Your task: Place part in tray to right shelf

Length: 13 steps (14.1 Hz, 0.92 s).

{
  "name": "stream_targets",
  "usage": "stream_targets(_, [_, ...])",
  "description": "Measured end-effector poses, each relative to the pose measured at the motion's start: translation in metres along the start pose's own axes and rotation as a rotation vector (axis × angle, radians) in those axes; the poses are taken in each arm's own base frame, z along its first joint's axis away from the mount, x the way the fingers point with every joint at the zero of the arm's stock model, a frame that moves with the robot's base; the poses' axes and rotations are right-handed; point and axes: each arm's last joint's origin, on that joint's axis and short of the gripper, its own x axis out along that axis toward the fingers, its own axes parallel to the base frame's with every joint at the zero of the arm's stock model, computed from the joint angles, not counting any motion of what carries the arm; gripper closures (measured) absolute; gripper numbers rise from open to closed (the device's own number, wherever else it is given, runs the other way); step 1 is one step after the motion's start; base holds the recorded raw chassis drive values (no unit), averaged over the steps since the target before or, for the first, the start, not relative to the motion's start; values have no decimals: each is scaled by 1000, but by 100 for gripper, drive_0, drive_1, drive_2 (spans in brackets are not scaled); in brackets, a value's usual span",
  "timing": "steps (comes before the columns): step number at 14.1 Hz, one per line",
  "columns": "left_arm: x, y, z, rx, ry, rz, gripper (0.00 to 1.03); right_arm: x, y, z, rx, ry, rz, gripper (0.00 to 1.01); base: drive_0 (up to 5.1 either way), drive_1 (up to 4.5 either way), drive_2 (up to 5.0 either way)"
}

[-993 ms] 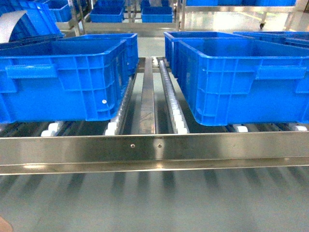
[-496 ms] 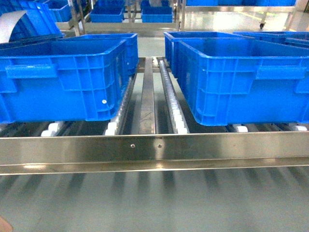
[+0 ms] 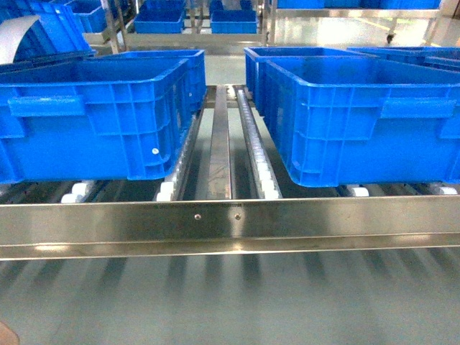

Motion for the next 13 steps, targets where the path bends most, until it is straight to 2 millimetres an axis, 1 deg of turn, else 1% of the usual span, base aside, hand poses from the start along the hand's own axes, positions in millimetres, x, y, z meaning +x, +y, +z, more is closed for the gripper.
stream_targets(4, [0,0,0,0,0,0,91,0,0,0,0,0,0,7,0,0,0])
stream_targets(5, [0,0,0,0,0,0,91,0,0,0,0,0,0,2,0,0,0])
stream_targets(6, [0,0,0,0,0,0,91,0,0,0,0,0,0,3,0,0,0])
stream_targets(13, [0,0,0,0,0,0,91,0,0,0,0,0,0,3,0,0,0])
